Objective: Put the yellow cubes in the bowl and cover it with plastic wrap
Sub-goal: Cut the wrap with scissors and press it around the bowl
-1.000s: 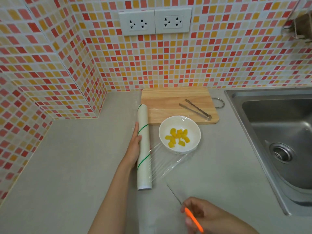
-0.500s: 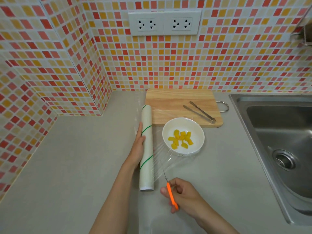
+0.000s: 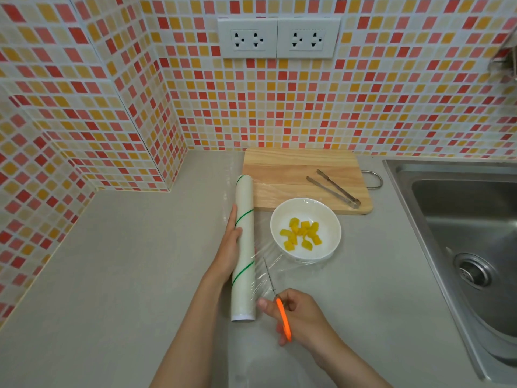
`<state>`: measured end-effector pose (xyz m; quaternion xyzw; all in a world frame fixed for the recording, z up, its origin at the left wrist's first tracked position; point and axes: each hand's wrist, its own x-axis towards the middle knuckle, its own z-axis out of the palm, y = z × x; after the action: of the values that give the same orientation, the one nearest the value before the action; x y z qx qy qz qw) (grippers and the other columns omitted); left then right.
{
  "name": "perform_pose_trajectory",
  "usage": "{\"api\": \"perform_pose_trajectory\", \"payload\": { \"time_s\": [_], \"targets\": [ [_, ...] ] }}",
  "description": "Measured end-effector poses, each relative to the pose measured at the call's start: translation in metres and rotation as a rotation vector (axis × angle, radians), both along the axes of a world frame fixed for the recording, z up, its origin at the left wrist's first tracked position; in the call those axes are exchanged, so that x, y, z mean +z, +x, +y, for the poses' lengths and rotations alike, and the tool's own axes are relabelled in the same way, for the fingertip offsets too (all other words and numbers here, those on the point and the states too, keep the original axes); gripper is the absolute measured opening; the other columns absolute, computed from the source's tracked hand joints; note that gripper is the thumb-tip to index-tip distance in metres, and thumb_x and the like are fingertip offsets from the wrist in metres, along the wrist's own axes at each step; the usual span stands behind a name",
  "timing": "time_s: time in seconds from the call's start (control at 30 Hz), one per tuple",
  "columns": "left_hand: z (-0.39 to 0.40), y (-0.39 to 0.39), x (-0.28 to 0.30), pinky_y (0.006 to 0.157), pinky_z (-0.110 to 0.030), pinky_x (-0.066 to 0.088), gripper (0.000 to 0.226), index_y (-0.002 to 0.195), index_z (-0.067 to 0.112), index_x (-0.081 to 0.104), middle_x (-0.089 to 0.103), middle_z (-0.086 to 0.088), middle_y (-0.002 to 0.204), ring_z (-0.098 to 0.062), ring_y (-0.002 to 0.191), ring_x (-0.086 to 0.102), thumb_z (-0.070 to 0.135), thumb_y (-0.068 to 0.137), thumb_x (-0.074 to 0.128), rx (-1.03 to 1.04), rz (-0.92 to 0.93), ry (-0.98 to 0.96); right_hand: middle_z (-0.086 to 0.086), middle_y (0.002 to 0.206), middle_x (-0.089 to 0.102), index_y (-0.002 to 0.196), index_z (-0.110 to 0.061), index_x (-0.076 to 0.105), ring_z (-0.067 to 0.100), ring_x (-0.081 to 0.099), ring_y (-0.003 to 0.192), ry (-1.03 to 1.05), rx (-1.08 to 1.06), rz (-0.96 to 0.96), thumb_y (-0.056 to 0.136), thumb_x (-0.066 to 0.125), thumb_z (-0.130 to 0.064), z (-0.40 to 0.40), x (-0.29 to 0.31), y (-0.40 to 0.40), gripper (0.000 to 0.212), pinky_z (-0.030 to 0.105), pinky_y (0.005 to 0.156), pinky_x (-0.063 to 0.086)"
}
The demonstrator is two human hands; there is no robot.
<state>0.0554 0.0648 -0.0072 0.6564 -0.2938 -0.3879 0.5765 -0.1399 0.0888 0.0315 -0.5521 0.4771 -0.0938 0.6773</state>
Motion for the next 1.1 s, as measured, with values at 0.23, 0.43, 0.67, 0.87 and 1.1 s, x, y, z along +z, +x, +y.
{"api": "perform_pose_trajectory", "payload": {
  "time_s": [0.23, 0.43, 0.67, 0.87, 1.1],
  "targets": [
    [0.001, 0.000, -0.001, 0.117, -0.053, 0.020, 0.059, 0.146, 0.036, 0.012, 0.011, 0.015, 0.157, -0.018, 0.144, 0.020, 0.007, 0.096, 0.026, -0.005, 0.028, -0.016, 0.004, 0.054, 0.051, 0.069, -0.014, 0.055, 0.014, 0.050, 0.038, 0.025, -0.005, 0.018, 0.058, 0.079, -0.053, -0.009, 0.003, 0.016, 0.047, 0.021, 0.041, 0.044],
    [0.002, 0.001, -0.004, 0.116, -0.056, 0.018, 0.059, 0.142, 0.042, 0.013, 0.016, 0.001, 0.159, -0.031, 0.144, 0.020, 0.008, 0.096, 0.026, 0.006, 0.036, -0.026, 0.002, 0.046, 0.051, 0.065, -0.015, 0.054, 0.014, 0.049, 0.032, 0.017, -0.022, 0.015, 0.063, 0.077, -0.053, -0.016, 0.004, 0.025, 0.044, 0.019, 0.040, 0.040],
    [0.007, 0.001, -0.003, 0.113, -0.023, 0.015, 0.057, 0.148, 0.029, 0.012, 0.011, 0.009, 0.159, -0.001, 0.140, 0.016, 0.008, 0.097, 0.026, 0.002, -0.025, -0.033, 0.002, 0.040, 0.050, 0.053, -0.016, 0.044, 0.012, 0.047, 0.028, 0.003, -0.030, -0.018, 0.070, 0.073, -0.049, -0.021, 0.010, 0.035, 0.047, 0.010, 0.032, 0.029],
    [0.009, 0.002, 0.001, 0.114, -0.024, 0.017, 0.057, 0.148, 0.028, 0.012, 0.016, 0.016, 0.151, -0.002, 0.140, 0.017, 0.006, 0.097, 0.025, 0.017, 0.018, -0.051, 0.004, 0.048, 0.052, 0.057, -0.016, 0.048, 0.013, 0.051, 0.031, 0.046, -0.066, -0.034, 0.070, 0.072, -0.051, -0.019, 0.014, 0.044, 0.045, 0.010, 0.029, 0.027],
    [0.011, 0.002, 0.005, 0.114, -0.024, 0.015, 0.057, 0.148, 0.026, 0.012, 0.016, 0.019, 0.147, -0.004, 0.141, 0.015, 0.004, 0.097, 0.025, 0.018, 0.002, -0.072, 0.000, 0.043, 0.051, 0.054, -0.017, 0.046, 0.014, 0.053, 0.033, 0.025, -0.083, -0.022, 0.069, 0.071, -0.055, -0.024, 0.020, 0.053, 0.047, 0.010, 0.029, 0.025]
  ]
}}
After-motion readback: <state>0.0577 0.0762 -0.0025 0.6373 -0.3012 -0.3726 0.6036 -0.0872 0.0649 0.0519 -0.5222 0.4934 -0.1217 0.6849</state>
